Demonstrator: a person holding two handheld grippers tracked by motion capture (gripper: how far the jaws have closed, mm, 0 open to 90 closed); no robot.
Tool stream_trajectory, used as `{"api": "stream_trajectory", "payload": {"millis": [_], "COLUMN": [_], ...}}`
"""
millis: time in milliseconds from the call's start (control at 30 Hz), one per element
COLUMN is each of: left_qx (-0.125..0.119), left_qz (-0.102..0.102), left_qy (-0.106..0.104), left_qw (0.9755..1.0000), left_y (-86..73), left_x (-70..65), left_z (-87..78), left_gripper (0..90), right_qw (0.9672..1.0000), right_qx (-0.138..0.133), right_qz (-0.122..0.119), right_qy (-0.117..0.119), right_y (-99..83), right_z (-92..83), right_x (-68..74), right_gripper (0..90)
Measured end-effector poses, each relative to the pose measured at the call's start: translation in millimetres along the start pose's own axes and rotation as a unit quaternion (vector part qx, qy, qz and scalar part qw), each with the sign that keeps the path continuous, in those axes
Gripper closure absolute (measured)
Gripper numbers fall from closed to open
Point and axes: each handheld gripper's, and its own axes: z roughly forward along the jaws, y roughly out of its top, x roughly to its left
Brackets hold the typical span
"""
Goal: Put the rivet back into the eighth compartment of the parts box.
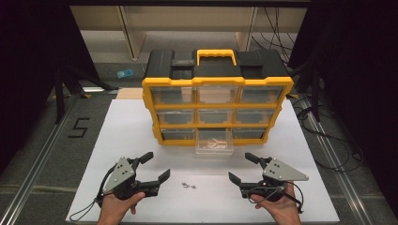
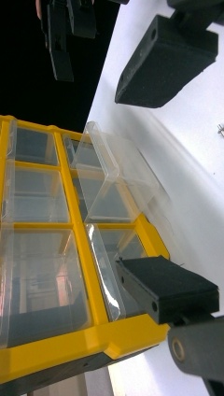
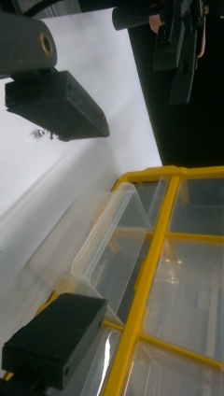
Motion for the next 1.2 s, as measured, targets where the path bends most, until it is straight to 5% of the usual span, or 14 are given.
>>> {"api": "stream_trajectory", "payload": {"millis": [267,700,833,1200], "left_qx": [0.001,0.001,0.002,0.003], "left_qz": [0.000,0.000,0.000,0.000], "left_qy": [0.000,0.001,0.001,0.004], "left_qw": [1.0000,1.0000,1.0000,1.0000], "left_y": [-0.2,-0.3,-0.5,-0.8], "left_x": [-0.2,-0.3,-0.2,0.4], "left_z": [0.2,0.4,0.7,-0.1], "left_gripper": [16.7,16.8,16.7,16.8], "right_qw": [0.9999,0.9962,0.9925,0.9742], "right_qx": [0.010,0.034,0.068,0.156], "right_qz": [-0.013,-0.075,-0.090,-0.135], "right_qy": [0.002,0.028,0.048,0.091], "right_y": [2.0,13.6,18.6,26.9], "right_z": [3.2,15.9,23.3,49.0], "right_x": [4.2,14.9,18.9,29.2], "right_gripper": [15.7,17.6,19.8,23.5]}}
